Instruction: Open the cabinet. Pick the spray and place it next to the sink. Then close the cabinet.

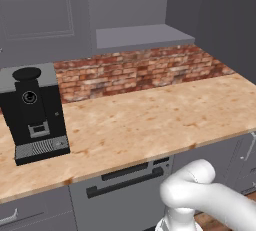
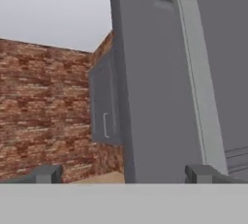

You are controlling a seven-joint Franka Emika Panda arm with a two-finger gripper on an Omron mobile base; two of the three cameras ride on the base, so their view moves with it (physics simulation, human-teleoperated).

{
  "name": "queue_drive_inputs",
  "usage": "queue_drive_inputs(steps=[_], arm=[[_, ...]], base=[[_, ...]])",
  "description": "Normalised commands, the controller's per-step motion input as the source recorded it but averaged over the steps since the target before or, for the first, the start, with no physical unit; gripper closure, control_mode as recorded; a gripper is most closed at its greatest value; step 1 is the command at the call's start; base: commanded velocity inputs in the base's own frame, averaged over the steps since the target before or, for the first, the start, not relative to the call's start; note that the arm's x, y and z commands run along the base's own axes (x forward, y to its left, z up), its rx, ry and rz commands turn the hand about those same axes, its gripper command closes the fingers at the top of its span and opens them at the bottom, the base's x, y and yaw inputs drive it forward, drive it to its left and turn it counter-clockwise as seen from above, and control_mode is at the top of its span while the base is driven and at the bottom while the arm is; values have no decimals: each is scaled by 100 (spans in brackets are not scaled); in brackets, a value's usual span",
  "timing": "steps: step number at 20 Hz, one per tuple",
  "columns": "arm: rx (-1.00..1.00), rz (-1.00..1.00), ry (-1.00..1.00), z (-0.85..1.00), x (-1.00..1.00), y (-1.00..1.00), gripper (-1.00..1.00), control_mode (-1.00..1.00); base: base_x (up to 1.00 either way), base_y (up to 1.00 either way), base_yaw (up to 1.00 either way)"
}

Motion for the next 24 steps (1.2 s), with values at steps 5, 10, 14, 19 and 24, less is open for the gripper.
queue_drive_inputs(steps=[5,10,14,19,24], arm=[[0,0,0,-44,75,-8,-100,-100],[0,0,0,-22,85,-24,-100,-100],[0,0,0,0,49,-25,-100,-100],[0,0,0,11,3,15,-100,-100],[0,0,0,21,0,66,-100,-100]], base=[[0,0,0],[0,0,0],[0,0,0],[0,0,0],[0,0,0]])
